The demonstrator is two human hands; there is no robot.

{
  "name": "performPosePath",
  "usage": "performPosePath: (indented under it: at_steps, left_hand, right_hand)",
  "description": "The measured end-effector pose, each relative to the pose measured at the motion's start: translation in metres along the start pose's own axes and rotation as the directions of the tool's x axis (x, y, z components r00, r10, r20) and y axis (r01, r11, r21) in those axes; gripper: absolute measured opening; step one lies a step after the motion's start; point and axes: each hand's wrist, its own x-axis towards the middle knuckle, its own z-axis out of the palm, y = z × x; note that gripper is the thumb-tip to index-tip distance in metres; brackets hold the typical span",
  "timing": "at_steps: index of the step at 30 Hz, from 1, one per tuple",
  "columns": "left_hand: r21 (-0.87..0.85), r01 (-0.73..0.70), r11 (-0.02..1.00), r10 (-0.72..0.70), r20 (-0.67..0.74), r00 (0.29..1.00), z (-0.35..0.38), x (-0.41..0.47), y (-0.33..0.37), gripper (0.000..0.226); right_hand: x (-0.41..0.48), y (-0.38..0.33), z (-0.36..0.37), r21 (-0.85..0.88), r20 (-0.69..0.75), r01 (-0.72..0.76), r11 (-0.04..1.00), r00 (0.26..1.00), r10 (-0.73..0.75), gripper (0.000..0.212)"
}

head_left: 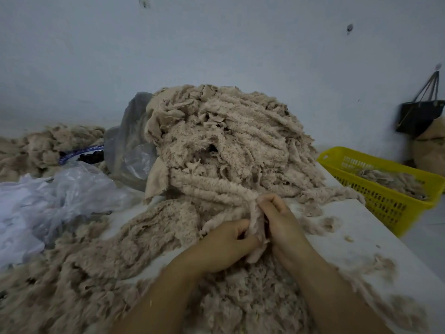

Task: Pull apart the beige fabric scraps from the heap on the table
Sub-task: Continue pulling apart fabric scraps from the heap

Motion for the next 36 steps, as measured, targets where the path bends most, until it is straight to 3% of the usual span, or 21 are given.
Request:
performPosePath:
  at_steps: [5,9,11,14,16,18,20,23,25,26,27,29,32,34,36]
  left_hand:
    - [0.039,-0.012,0.999,0.015,-0.074,0.997,0.001,0.001,0.001,0.038]
    - [-0.226,0.002,0.974,-0.079,-0.330,0.941,-0.006,0.002,0.001,0.043]
    - [-0.381,0.007,0.924,-0.196,-0.458,0.867,-0.007,0.003,0.001,0.042]
    - [-0.538,-0.002,0.843,-0.386,-0.608,0.693,-0.011,0.008,0.000,0.038]
    - [-0.665,-0.119,0.737,-0.491,-0.648,0.582,-0.023,0.010,-0.005,0.028]
    - [-0.752,-0.289,0.592,-0.562,-0.642,0.522,-0.040,0.007,-0.011,0.019]
    - [-0.802,-0.352,0.483,-0.553,-0.591,0.588,-0.045,0.003,-0.014,0.020]
    - [-0.900,-0.317,0.299,-0.521,-0.432,0.736,-0.041,0.004,-0.014,0.024]
    - [-0.920,-0.325,0.221,-0.488,-0.393,0.780,-0.041,0.003,-0.013,0.020]
    - [-0.922,-0.328,0.209,-0.472,-0.388,0.791,-0.043,0.001,-0.013,0.018]
    - [-0.924,-0.322,0.204,-0.451,-0.381,0.807,-0.043,-0.001,-0.013,0.021]
    - [-0.930,-0.278,0.239,-0.409,-0.357,0.840,-0.042,-0.003,-0.010,0.034]
    - [-0.922,-0.175,0.345,-0.323,-0.292,0.900,-0.031,-0.006,0.002,0.028]
    - [-0.894,-0.085,0.440,-0.282,-0.227,0.932,-0.022,-0.007,0.011,0.029]
    - [-0.871,-0.037,0.489,-0.227,-0.169,0.959,-0.014,-0.007,0.016,0.034]
  right_hand:
    - [0.007,-0.003,-0.002,0.307,-0.150,-0.040,0.951,0.985,0.090,0.025]
    - [0.011,-0.006,0.002,0.255,-0.227,-0.032,0.967,0.970,0.092,0.018]
    - [0.010,-0.008,0.006,0.225,-0.224,-0.005,0.974,0.973,0.057,0.019]
    - [0.007,-0.007,0.011,0.196,-0.154,0.030,0.980,0.988,0.001,0.020]
    - [0.004,-0.008,0.005,0.207,-0.112,0.026,0.978,0.994,-0.003,0.020]
    - [0.005,-0.010,-0.008,0.224,-0.125,0.001,0.975,0.992,0.027,0.020]
    - [0.006,-0.013,-0.017,0.267,-0.159,-0.036,0.963,0.984,0.081,0.016]
    - [0.008,-0.010,-0.015,0.363,-0.157,-0.078,0.929,0.977,0.143,0.036]
    - [0.006,-0.008,-0.014,0.307,-0.174,-0.065,0.949,0.977,0.123,0.029]
    - [0.005,-0.008,-0.014,0.199,-0.207,-0.040,0.979,0.975,0.082,0.016]
    - [0.003,-0.008,-0.016,0.030,-0.247,-0.005,1.000,0.969,0.013,0.009]
    - [0.001,-0.004,-0.017,-0.283,-0.271,0.086,0.955,0.948,-0.166,0.022]
    - [-0.001,-0.002,-0.012,-0.441,-0.180,0.219,0.870,0.929,-0.324,0.026]
    - [-0.005,0.001,-0.005,-0.387,-0.052,0.158,0.908,0.980,-0.193,0.049]
    - [-0.010,0.005,0.003,-0.216,0.115,0.019,0.976,0.993,0.006,0.074]
